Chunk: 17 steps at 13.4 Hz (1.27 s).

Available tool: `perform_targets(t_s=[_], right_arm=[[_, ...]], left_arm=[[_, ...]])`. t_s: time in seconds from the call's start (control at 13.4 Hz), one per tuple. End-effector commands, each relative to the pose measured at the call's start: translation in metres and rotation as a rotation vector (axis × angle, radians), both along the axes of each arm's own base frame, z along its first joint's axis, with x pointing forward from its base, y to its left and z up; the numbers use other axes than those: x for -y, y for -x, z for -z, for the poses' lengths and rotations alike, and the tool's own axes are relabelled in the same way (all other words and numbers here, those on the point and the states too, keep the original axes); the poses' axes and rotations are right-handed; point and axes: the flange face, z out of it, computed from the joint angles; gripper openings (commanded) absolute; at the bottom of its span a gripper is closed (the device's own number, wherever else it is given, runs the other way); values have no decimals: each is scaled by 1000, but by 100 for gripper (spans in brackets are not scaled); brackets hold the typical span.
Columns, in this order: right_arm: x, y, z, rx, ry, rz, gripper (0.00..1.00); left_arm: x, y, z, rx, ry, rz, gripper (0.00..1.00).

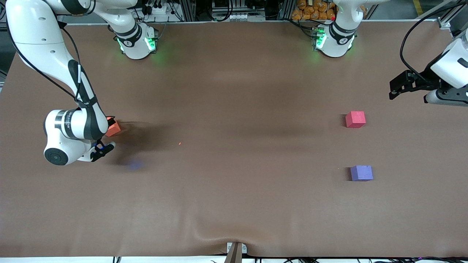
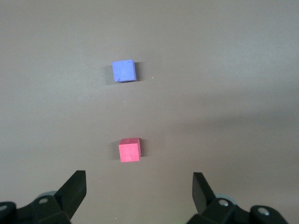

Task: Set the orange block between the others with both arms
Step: 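Close the right gripper on the orange cube and lift it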

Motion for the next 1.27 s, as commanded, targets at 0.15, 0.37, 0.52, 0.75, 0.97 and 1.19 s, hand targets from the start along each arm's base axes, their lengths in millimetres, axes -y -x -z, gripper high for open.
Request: perform_targets(t_s=[0.15,0.37,0.52,0.75,0.97,1.19], right_arm=[[-7,4,4,4,11,-39,87],[-10,3,3,7,12,-46,58],[-11,0,0,15,13,-46,56],[-13,-12,-14,48,28,-24,55],[-26,-33,-44,87,22,-24,55],[-44,-49,-74,104,-42,75,55]], left_arm=[[-1,-1,-3,-5,-5,-2,100],[-1,-1,-3,-5,-5,-2,100],[-2,-1,-2,-7,-5,-4,100],[-4,-1,-2,-7,-5,-8,100],[-12,0,2,-25,-7,-17,100],[-14,-1,2,-27,-7,-21,100]])
